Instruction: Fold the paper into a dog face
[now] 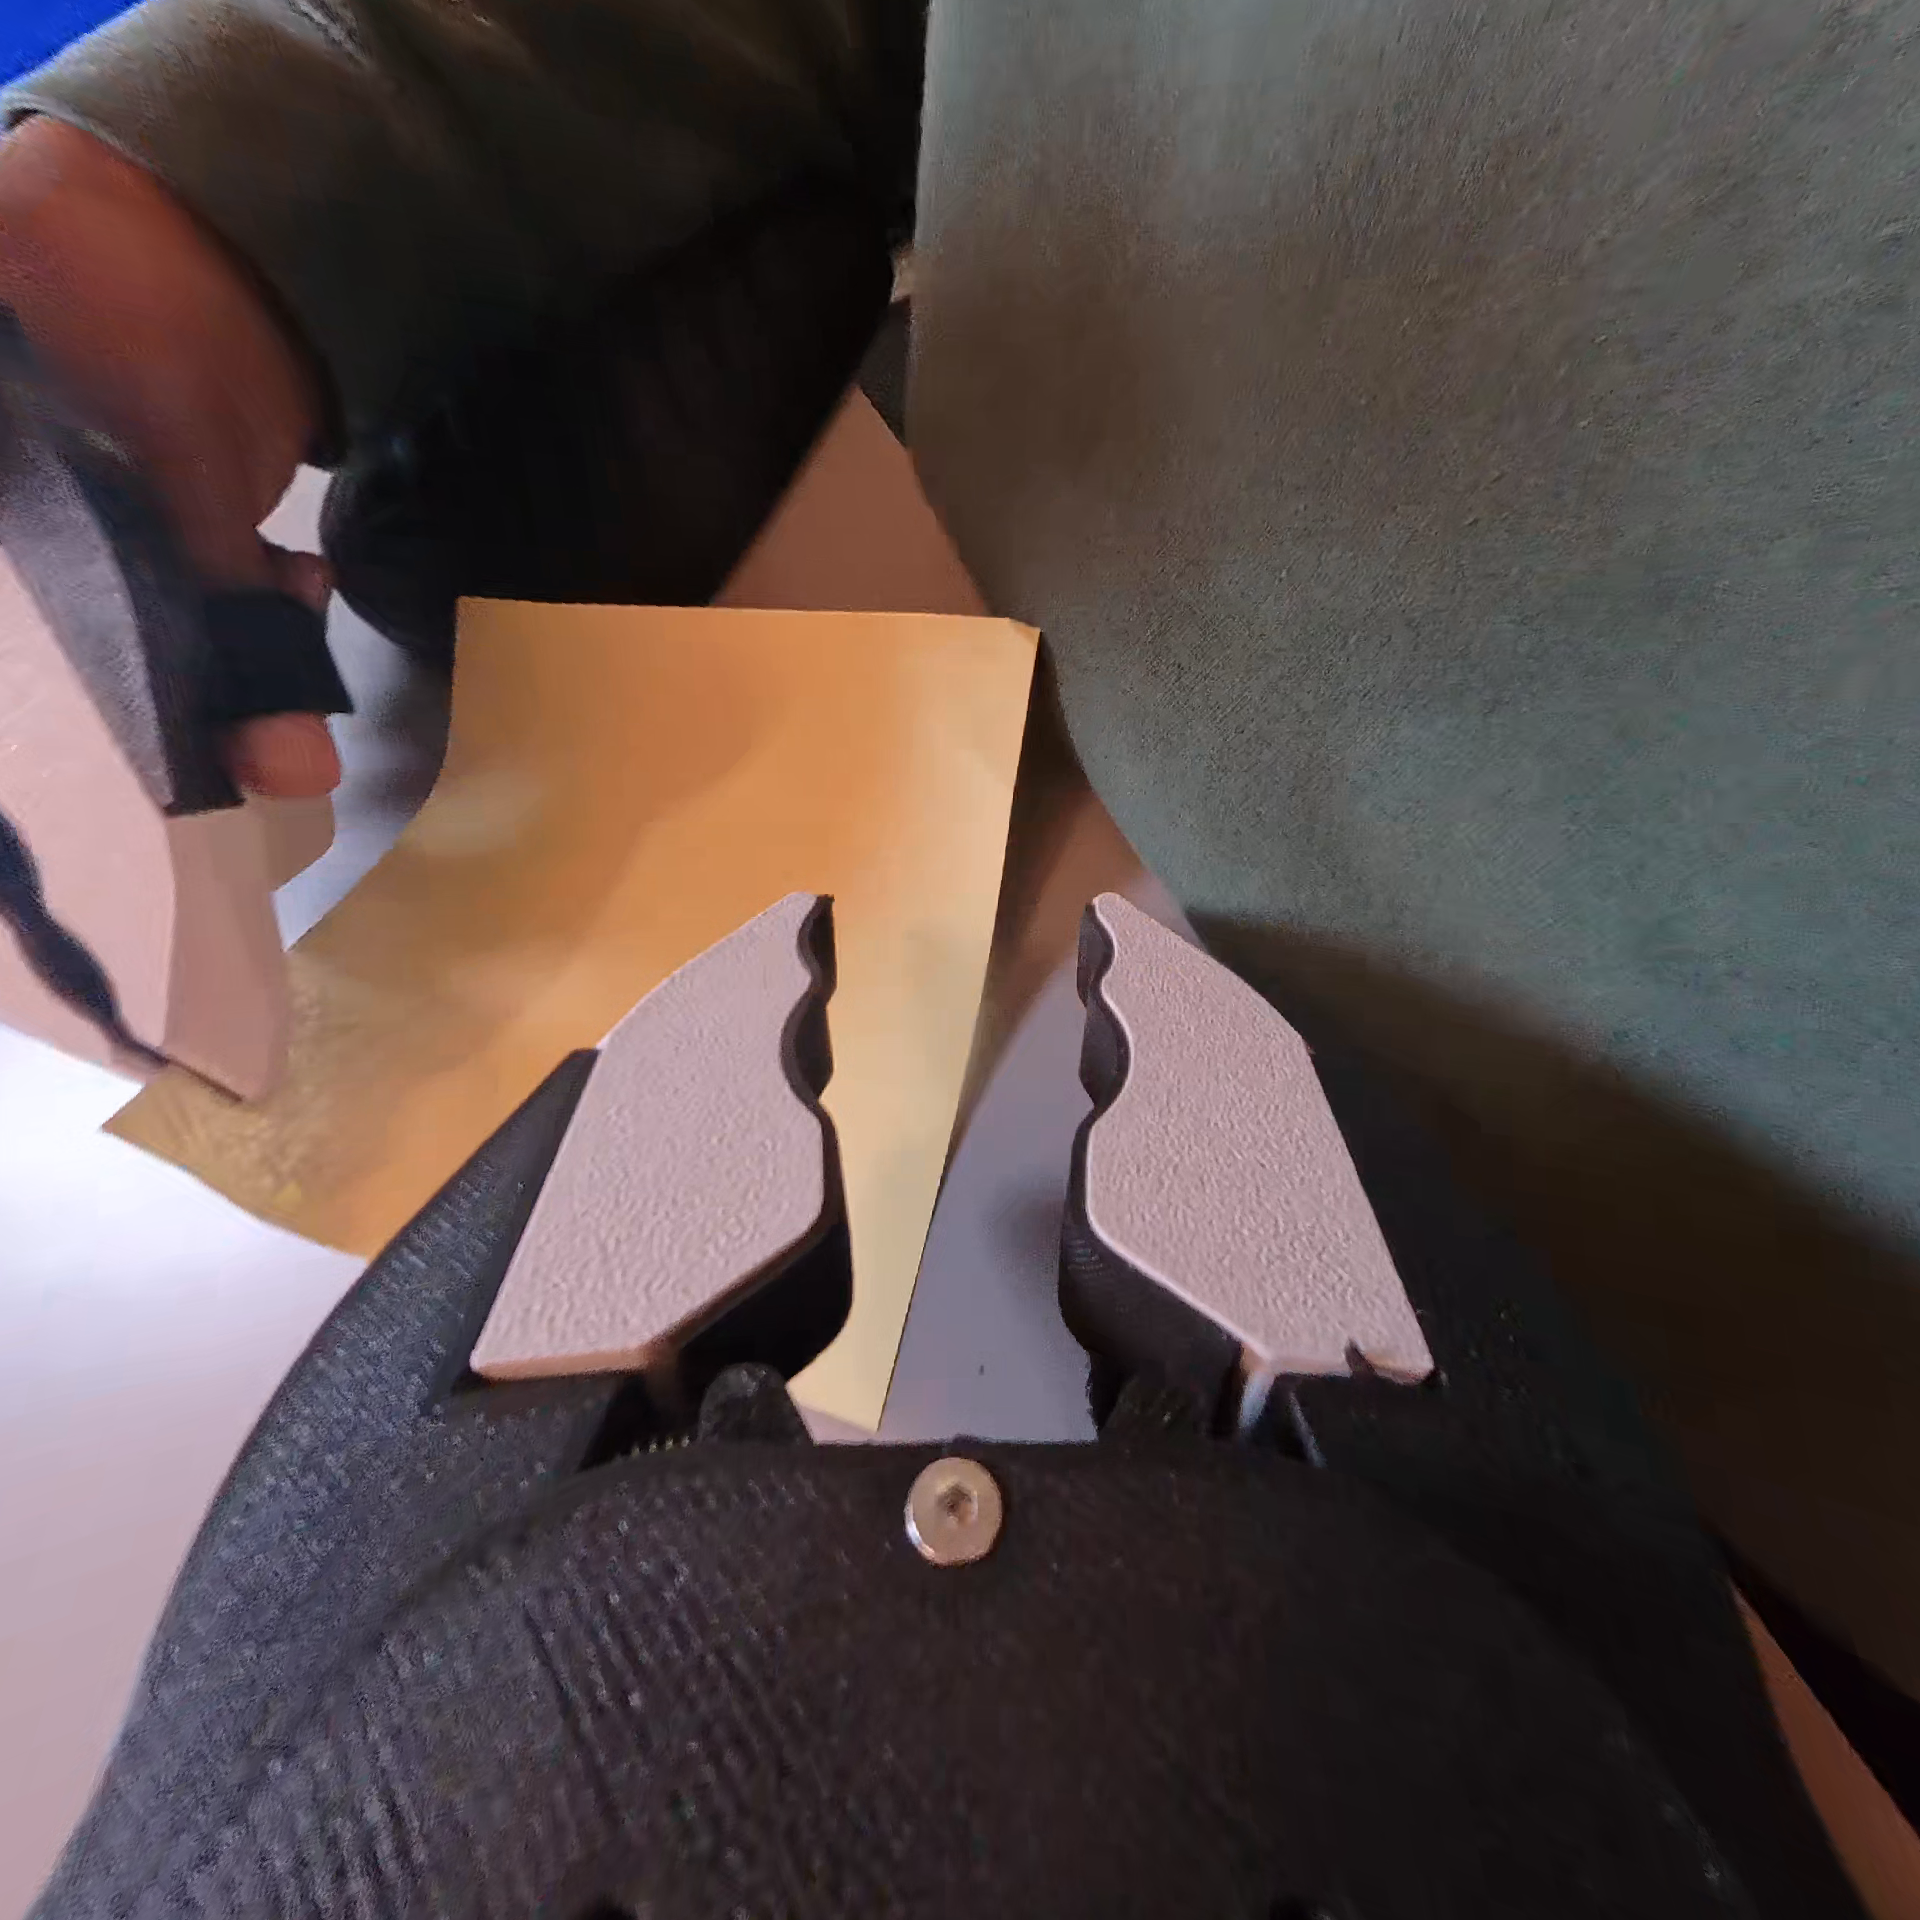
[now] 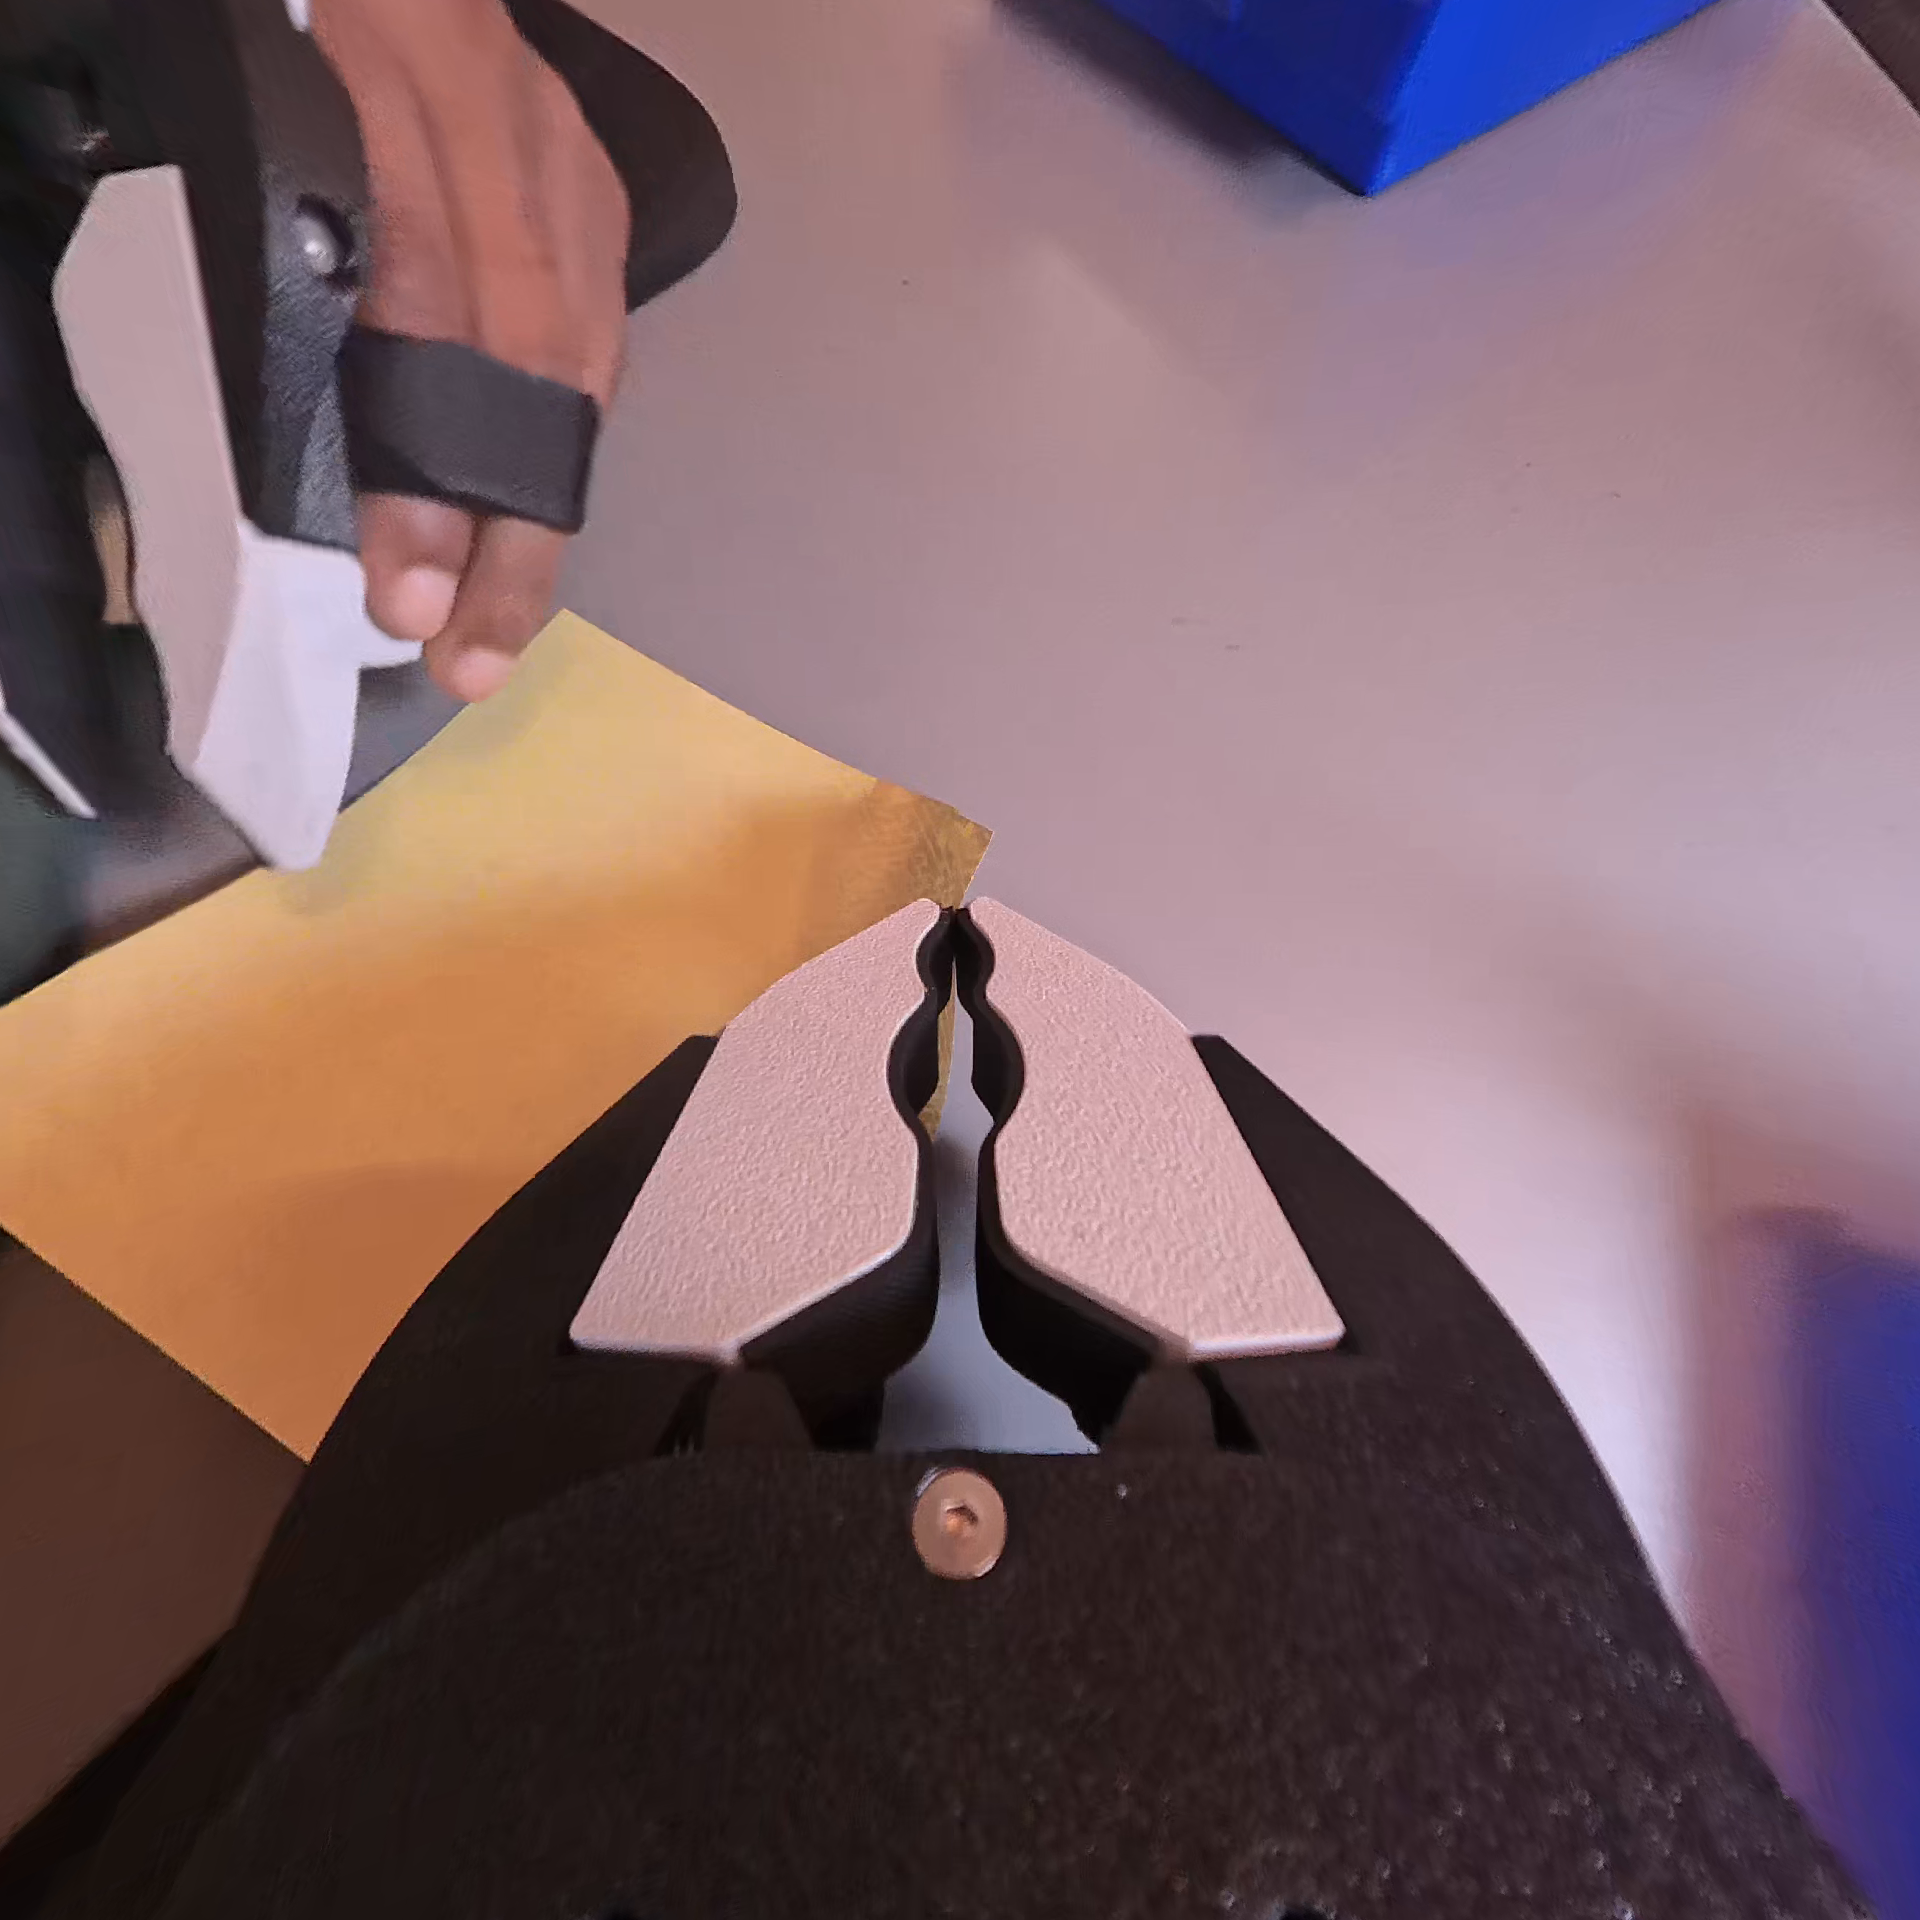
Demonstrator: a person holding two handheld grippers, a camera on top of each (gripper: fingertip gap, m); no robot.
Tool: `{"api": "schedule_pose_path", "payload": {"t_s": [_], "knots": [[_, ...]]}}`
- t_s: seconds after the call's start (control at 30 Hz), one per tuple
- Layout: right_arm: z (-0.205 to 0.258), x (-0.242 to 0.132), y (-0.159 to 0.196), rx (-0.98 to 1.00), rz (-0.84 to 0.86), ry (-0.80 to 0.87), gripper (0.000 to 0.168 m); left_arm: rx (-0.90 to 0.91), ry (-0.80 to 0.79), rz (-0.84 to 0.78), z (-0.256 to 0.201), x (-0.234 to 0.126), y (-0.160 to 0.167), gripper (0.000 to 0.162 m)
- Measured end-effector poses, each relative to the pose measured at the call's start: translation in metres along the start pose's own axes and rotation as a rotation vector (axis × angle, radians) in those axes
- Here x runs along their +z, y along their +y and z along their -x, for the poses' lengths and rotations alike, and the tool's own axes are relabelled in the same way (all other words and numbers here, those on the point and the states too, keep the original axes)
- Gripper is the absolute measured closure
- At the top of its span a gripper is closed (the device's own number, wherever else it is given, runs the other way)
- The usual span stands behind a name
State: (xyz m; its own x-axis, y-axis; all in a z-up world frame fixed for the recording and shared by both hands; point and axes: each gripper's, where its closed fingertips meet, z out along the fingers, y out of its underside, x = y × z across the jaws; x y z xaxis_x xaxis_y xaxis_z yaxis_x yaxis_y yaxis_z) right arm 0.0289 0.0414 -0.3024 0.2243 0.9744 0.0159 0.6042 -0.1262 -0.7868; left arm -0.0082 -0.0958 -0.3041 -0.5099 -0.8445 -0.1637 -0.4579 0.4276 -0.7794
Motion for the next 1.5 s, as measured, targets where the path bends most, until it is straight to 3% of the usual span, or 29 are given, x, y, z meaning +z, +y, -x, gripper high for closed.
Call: {"api": "schedule_pose_path", "payload": {"t_s": [0.13, 0.3, 0.57, 0.7, 1.2, 1.5], "knots": [[-0.002, 0.000, 0.000, 0.018, -0.001, 0.013, 0.168, 0.089, -0.079, 0.083, 0.006, 0.019, 0.007, 0.125], [-0.002, -0.006, -0.004, 0.021, -0.035, 0.021, 0.168, 0.103, -0.170, 0.085, 0.023, 0.018, 0.006, 0.162], [0.017, -0.030, -0.033, 0.005, -0.269, -0.100, 0.168, -0.363, -0.328, -0.080, 0.078, -0.024, 0.008, 0.162], [0.029, -0.032, -0.034, 0.015, -0.288, -0.192, 0.168, -0.513, -0.340, -0.141, 0.089, -0.035, 0.012, 0.162], [0.040, -0.029, -0.033, -0.010, -0.276, -0.254, 0.159, -0.677, -0.331, -0.150, 0.094, -0.039, 0.026, 0.162], [0.026, -0.026, -0.028, 0.019, -0.244, -0.179, 0.157, -0.701, -0.345, -0.140, 0.097, -0.040, 0.031, 0.162]]}}
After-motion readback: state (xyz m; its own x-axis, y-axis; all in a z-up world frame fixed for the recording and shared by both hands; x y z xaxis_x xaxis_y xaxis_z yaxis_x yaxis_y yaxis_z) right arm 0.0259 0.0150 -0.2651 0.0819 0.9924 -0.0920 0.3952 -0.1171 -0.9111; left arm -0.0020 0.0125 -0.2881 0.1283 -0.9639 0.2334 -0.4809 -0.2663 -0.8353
